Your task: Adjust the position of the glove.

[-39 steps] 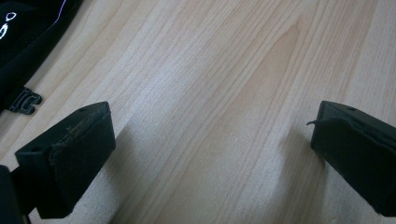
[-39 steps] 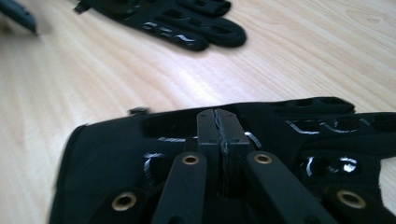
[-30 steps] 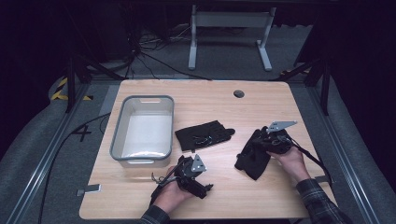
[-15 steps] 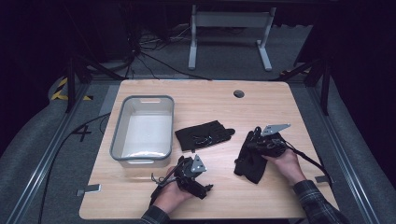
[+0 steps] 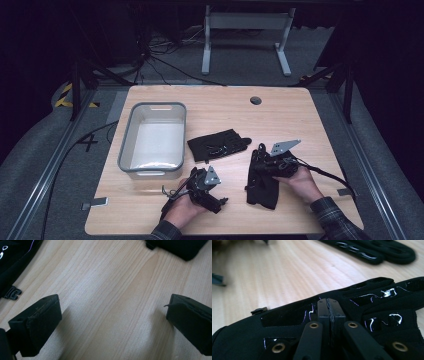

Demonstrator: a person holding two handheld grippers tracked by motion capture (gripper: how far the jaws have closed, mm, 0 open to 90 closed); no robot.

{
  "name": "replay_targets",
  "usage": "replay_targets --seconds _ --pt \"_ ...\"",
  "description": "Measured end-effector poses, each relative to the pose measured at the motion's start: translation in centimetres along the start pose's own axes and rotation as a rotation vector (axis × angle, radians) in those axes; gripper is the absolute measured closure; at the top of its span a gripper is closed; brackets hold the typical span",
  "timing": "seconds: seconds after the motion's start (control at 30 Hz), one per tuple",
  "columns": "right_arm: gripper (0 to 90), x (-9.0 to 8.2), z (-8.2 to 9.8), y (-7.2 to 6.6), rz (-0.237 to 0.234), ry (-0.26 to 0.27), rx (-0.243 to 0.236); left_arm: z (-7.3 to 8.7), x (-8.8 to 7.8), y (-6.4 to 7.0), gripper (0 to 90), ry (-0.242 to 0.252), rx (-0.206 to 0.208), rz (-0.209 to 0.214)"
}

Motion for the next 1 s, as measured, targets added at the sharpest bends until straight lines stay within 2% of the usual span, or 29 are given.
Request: replay_targets --seconds 0.03,0.07,0.2,0.57,0.67,0.77,0.83,0.87,0.9,0.93,1.0 --pt "89.4 0.0 0.0 0.0 0.0 0.0 0.0 0.0 0.0 0.0 0.2 0.0 0.0 0.0" --pt "89.4 0.2 -0.1 -0.8 -0.029 -0.006 -0.02 0.0 0.0 0.0 0.3 0.0 0.0 0.001" --pt "89.4 0.5 -0.1 -2.1 -0.081 -0.004 -0.043 0.0 0.0 0.0 0.2 0.001 0.0 0.001" --pt "89.4 0.0 0.5 -3.9 -0.139 -0.03 -0.078 0.0 0.1 0.0 0.3 0.003 -0.001 0.006" --pt "89.1 0.0 0.6 -4.0 -0.135 -0.031 -0.084 -0.1 0.1 0.0 0.3 0.004 -0.001 0.006" --pt "81.0 -0.3 0.5 -4.0 -0.139 -0.022 -0.067 -0.1 0.1 0.0 0.3 0.004 -0.001 0.006" --pt "77.3 -0.7 0.4 -3.8 -0.108 -0.013 -0.066 -0.1 0.1 0.0 0.3 0.004 -0.001 0.006" --pt "77.3 -0.7 0.4 -3.8 -0.108 -0.013 -0.066 -0.1 0.1 0.0 0.3 0.004 -0.001 0.006" --pt "71.3 -1.3 0.3 -3.6 -0.082 -0.003 -0.065 -0.1 0.1 0.0 0.3 0.003 -0.001 0.007" --pt "71.3 -1.3 0.3 -3.6 -0.082 -0.003 -0.065 -0.1 0.1 0.0 0.3 0.003 -0.001 0.007" --pt "63.6 -2.1 0.3 -3.2 -0.032 0.003 -0.064 -0.1 0.1 0.0 0.3 0.003 -0.001 0.007"
Point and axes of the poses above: each handheld gripper's, and its own axes: x roughly forward along the jaws, z roughly out of its underside, y roughly to its right, the point moved 8 cm from there along x, roughly forward along the jaws, and after that the axes turned 2 degrees about -x, right-handed, at the moved point
